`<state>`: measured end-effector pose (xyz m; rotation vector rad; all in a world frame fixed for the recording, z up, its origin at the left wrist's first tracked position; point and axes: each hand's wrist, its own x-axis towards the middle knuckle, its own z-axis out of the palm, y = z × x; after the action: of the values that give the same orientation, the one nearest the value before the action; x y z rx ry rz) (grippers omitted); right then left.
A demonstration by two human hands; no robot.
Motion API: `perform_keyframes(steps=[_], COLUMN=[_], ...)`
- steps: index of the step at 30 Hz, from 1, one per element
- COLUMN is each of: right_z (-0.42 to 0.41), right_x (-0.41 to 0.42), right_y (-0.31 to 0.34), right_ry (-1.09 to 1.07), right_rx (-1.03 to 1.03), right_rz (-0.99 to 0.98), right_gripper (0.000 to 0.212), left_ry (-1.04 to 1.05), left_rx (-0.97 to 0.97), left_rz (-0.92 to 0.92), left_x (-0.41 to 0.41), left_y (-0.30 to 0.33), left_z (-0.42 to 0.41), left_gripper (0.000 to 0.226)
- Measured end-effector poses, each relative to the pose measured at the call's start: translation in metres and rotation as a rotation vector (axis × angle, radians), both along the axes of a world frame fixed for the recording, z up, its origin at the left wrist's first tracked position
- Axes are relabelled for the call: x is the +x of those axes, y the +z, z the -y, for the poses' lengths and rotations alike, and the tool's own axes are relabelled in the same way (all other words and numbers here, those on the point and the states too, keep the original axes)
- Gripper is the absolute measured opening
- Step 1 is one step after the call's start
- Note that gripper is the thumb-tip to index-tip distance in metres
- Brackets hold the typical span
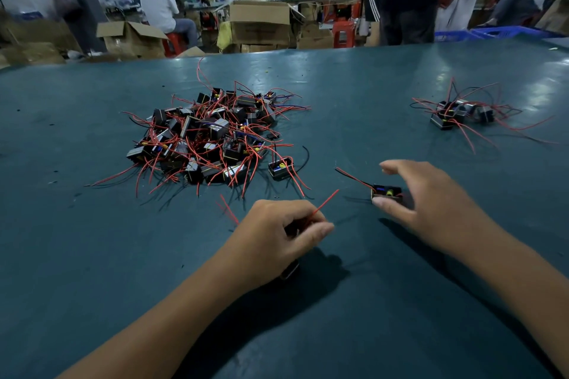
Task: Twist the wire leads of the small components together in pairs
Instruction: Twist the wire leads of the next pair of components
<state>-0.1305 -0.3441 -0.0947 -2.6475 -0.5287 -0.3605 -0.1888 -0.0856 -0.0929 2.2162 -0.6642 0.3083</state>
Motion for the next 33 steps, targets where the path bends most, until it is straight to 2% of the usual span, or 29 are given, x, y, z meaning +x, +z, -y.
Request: perform_keyframes(steps=[3, 6, 11, 15, 18, 20, 26, 29, 33], right_z=[-0.006, -0.005, 0.005, 0.005, -0.01, -0.02, -0.024, -0.025, -0.023], right_x=[0.002, -0.002, -0.014, -0.02, -0.029, -0.034, -0.035, -0.035, -0.034], right_y=[-0.004, 0.0, 0.009, 0.012, 0.012, 0.01, 0.006, 0.005, 0.004], right_ry=[0.016, 0.114, 0.267, 0.263, 0.249, 0.247, 0.267, 0.27, 0.289], right_rx=[-0.059, -0.014, -0.025, -0.053, 0.162, 0.234, 0.196, 0.177, 0.172], right_rz=[-0.009, -0.02, -0.201, -0.231, -0.066, -0.01, -0.066, -0.088, -0.121], right_gripper=[0.048, 0.046, 0.052, 0.054, 0.041, 0.029, 0.019, 0.019, 0.024], left_ry=[-0.175, -0.219, 0.058, 0.117, 0.076, 0.07, 0.094, 0.088, 0.056], left_rx=[0.15, 0.288, 0.318, 0.24, 0.197, 0.113, -0.105, -0.127, -0.159], left_rz=[-0.194, -0.237, -0.171, -0.237, -0.238, -0.205, -0.206, -0.218, -0.251], left_x=[0.0, 0.002, 0.013, 0.016, 0.015, 0.015, 0.016, 0.017, 0.017], left_y=[0.007, 0.008, 0.001, -0.003, -0.001, 0.0, 0.001, 0.003, 0.004], left_z=[-0.014, -0.026, -0.032, -0.035, -0.035, -0.034, -0.034, -0.036, -0.037], left_gripper=[0.033, 0.035, 0.019, 0.022, 0.029, 0.029, 0.015, 0.005, 0.005])
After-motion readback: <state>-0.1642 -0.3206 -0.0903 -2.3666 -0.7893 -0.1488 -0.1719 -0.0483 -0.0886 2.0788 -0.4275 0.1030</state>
